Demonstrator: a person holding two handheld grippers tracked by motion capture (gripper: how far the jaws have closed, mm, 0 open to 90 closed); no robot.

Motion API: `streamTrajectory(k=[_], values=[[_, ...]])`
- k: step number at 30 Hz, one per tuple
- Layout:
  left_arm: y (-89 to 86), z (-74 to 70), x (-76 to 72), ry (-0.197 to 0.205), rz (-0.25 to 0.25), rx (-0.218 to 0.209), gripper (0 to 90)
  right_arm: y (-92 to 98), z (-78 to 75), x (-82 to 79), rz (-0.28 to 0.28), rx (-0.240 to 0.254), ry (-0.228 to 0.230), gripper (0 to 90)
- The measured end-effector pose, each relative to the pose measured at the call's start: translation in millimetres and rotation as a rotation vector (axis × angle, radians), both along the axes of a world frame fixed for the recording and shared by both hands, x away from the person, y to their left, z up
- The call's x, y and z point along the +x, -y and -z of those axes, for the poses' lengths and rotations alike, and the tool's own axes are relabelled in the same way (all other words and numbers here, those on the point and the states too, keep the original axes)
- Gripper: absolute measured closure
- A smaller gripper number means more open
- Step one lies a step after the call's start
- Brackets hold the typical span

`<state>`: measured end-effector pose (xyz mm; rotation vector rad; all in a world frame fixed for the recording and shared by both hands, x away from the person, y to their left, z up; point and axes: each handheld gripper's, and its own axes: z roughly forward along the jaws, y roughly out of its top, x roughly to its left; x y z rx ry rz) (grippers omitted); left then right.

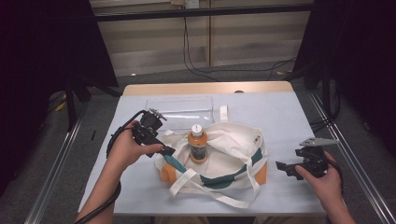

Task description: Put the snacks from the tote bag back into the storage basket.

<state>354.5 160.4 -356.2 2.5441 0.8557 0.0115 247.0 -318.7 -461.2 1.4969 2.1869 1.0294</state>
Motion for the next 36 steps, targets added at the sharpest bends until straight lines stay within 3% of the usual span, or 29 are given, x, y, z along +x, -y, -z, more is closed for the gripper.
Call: streamTrajectory(k=[3, 10, 20, 29, 36], values=[[6.5, -2.0, 1.4, -0.007, 0.012, 0.001, 2.8, 0.2, 0.2, -0.6, 0.004, 0.004, -0.002, 0.8], [25.3, -1.6, 2.3, -0.057, -0.056, -0.033, 2.1, 0.8, 0.4, -1.8, 0.004, 0.001, -0.007, 0.8], [45.9, -3.5, 2.3, -0.070, -0.044, -0.028, 7.9, 1.1, 0.6, -1.8, 0.005, 0.002, -0.004, 0.8], [62.1, -1.7, 3.8, -0.099, -0.065, -0.022, 9.4, 1.2, 0.7, -1.9, 0.010, 0.006, -0.008, 0.8], [74.2, 0.4, 3.7, -0.096, -0.096, -0.011, 11.7, -0.8, 1.9, -1.7, 0.000, 0.009, -0.013, 0.8]])
